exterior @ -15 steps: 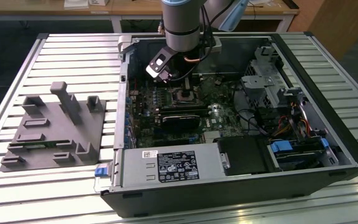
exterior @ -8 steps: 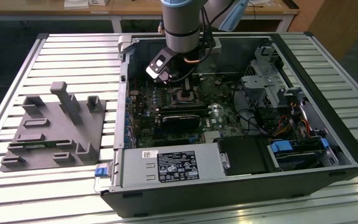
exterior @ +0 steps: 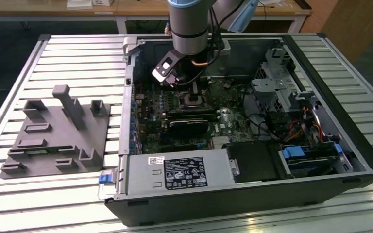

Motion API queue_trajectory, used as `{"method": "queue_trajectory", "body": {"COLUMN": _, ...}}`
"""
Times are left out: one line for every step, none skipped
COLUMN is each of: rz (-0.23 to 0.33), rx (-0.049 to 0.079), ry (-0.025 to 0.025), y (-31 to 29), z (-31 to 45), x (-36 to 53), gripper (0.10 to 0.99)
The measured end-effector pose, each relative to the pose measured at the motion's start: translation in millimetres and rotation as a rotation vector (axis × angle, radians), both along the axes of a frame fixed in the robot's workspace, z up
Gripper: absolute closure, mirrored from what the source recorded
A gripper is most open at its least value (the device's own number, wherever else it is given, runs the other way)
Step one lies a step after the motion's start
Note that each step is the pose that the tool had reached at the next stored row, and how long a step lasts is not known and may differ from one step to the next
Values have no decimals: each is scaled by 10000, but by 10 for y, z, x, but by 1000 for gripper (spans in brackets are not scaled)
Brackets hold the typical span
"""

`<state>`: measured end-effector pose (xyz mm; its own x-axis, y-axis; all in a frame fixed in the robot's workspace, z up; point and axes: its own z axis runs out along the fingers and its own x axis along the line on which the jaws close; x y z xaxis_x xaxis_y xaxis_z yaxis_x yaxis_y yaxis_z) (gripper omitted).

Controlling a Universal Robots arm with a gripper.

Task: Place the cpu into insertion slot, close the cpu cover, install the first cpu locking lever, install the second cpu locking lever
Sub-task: 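Place the cpu into insertion slot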

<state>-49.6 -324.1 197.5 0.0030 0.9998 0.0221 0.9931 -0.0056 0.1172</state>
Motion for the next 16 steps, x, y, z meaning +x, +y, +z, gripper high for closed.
{"method": "queue_trajectory", "body": {"rz": 0, "rx": 14, "ry": -9, "y": 2, "z": 9, "x": 2, "gripper": 980}}
{"method": "queue_trajectory", "body": {"rz": 0, "rx": 21, "ry": -14, "y": 4, "z": 24, "x": 3, "gripper": 980}}
{"method": "queue_trajectory", "body": {"rz": 1, "rx": 5, "ry": -7, "y": 2, "z": 50, "x": 2, "gripper": 980}}
{"method": "queue_trajectory", "body": {"rz": 0, "rx": -4, "ry": -2, "y": 0, "z": 77, "x": 0, "gripper": 980}}
{"method": "queue_trajectory", "body": {"rz": 0, "rx": -2, "ry": -5, "y": 0, "z": 103, "x": 0, "gripper": 980}}
{"method": "queue_trajectory", "body": {"rz": 0, "rx": -1, "ry": -8, "y": 0, "z": 130, "x": 0, "gripper": 980}}
{"method": "queue_trajectory", "body": {"rz": 1, "rx": -4, "ry": -8, "y": 0, "z": 158, "x": 0, "gripper": 980}}
{"method": "queue_trajectory", "body": {"rz": 0, "rx": -4, "ry": -10, "y": 0, "z": 185, "x": 0, "gripper": 980}}
{"method": "queue_trajectory", "body": {"rz": 0, "rx": -3, "ry": -12, "y": 0, "z": 212, "x": 0, "gripper": 980}}
{"method": "queue_trajectory", "body": {"rz": 0, "rx": -4, "ry": -13, "y": 0, "z": 238, "x": 0, "gripper": 980}}
{"method": "queue_trajectory", "body": {"rz": 0, "rx": -5, "ry": -13, "y": 0, "z": 263, "x": 0, "gripper": 980}}
{"method": "queue_trajectory", "body": {"rz": 0, "rx": -4, "ry": -15, "y": 0, "z": 291, "x": 0, "gripper": 980}}
{"method": "queue_trajectory", "body": {"rz": 0, "rx": -5, "ry": -16, "y": 0, "z": 317, "x": 0, "gripper": 980}}
{"method": "queue_trajectory", "body": {"rz": 0, "rx": -3, "ry": -18, "y": 0, "z": 342, "x": 0, "gripper": 980}}
{"method": "queue_trajectory", "body": {"rz": 0, "rx": -3, "ry": -20, "y": 0, "z": 366, "x": 0, "gripper": 980}}
{"method": "queue_trajectory", "body": {"rz": 0, "rx": -4, "ry": -22, "y": 0, "z": 391, "x": 0, "gripper": 980}}
